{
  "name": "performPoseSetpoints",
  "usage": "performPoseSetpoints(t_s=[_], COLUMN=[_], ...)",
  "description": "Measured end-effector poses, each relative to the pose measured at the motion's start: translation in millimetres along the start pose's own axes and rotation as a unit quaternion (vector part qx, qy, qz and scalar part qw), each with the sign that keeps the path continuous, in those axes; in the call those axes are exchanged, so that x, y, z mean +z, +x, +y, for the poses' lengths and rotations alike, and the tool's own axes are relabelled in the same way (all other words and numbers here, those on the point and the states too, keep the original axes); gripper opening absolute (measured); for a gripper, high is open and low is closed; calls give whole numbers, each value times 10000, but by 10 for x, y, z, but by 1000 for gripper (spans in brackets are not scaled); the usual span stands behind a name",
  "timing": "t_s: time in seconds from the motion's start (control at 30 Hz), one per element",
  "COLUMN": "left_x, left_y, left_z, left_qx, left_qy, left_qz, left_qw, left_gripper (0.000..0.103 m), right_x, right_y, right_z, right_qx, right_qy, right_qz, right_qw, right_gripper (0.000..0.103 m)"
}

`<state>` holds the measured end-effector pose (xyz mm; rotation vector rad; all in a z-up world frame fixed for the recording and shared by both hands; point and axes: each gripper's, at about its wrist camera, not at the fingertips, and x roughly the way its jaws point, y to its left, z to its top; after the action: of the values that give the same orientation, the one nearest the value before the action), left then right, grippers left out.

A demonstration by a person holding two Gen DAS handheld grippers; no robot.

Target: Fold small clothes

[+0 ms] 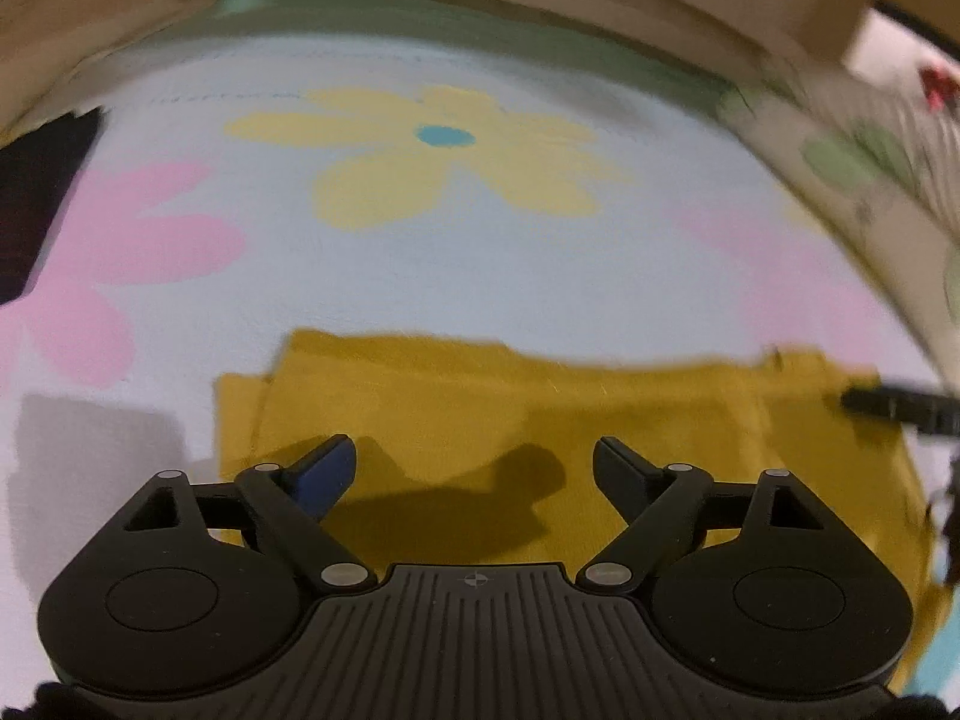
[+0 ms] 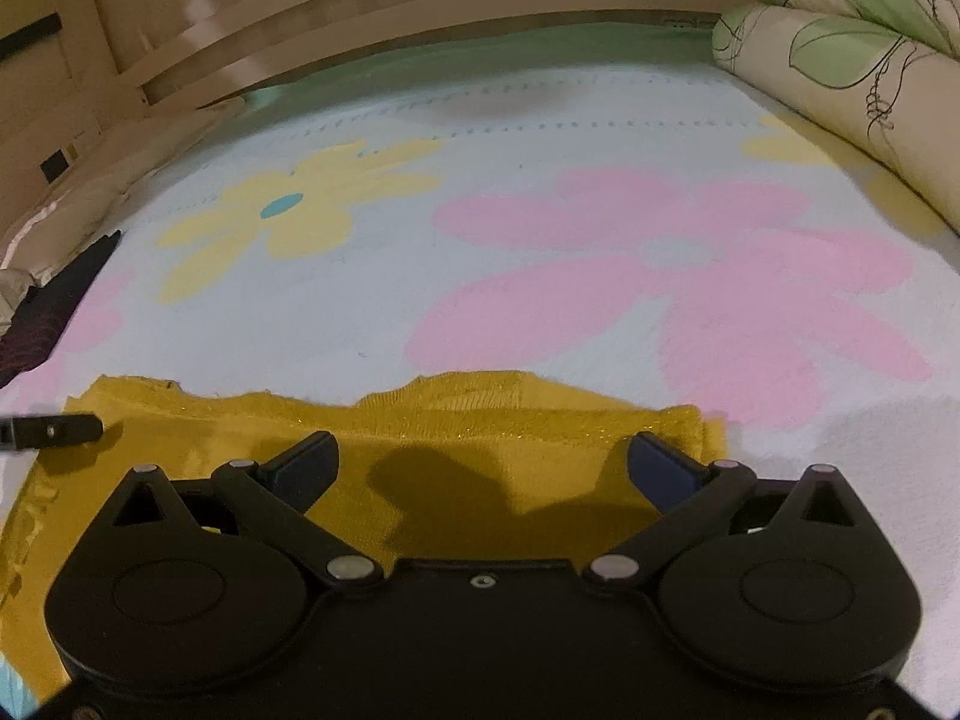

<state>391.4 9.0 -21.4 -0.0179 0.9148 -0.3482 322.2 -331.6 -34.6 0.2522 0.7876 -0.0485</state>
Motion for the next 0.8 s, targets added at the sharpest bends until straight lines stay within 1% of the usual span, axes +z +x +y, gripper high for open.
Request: performPoseSetpoints(t_s=[0.1,0.23,0.3,0.37,0.4,0.53,0.6,0.67,0.73,0.8], left_x=[-157,-471,-619,-755,-818,-1029,-1091,-1161,-1172,-1110], left_y=[-133,-286,-323,-368,-388,-535,-580,-610,-636,-677], left_z=[-190,-335,-397,-498,-535,-584,-605,-615,-641,-627], left_qx=[-140,-296,-227,-59,-28,-101,-110,-60,-5,-85], left_qy=[378,466,618,1051,1188,1298,1392,1460,1452,1124], left_qz=[147,397,478,489,551,705,787,899,914,870], left_qw=[9991,9977,9967,9932,9914,9890,9871,9852,9852,9898], left_gripper=[86,86,86,86,86,89,94,94,94,94], right_x=[-12,-111,-223,-348,-414,-728,-903,-1002,-1008,-1010], right_y=[-81,-246,-337,-411,-444,-556,-595,-673,-700,-720], right_z=[28,46,53,61,67,99,78,14,-2,-24], right_qx=[105,76,61,6,-2,-136,-199,-110,-132,-152], right_qy=[-140,-364,-451,-540,-598,-962,-1072,-957,-986,-883], right_qz=[144,281,410,545,654,1147,1372,1290,1367,1421], right_qw=[9997,9989,9981,9971,9961,9886,9845,9870,9856,9858], right_gripper=[103,103,103,103,103,103,103,103,103,103])
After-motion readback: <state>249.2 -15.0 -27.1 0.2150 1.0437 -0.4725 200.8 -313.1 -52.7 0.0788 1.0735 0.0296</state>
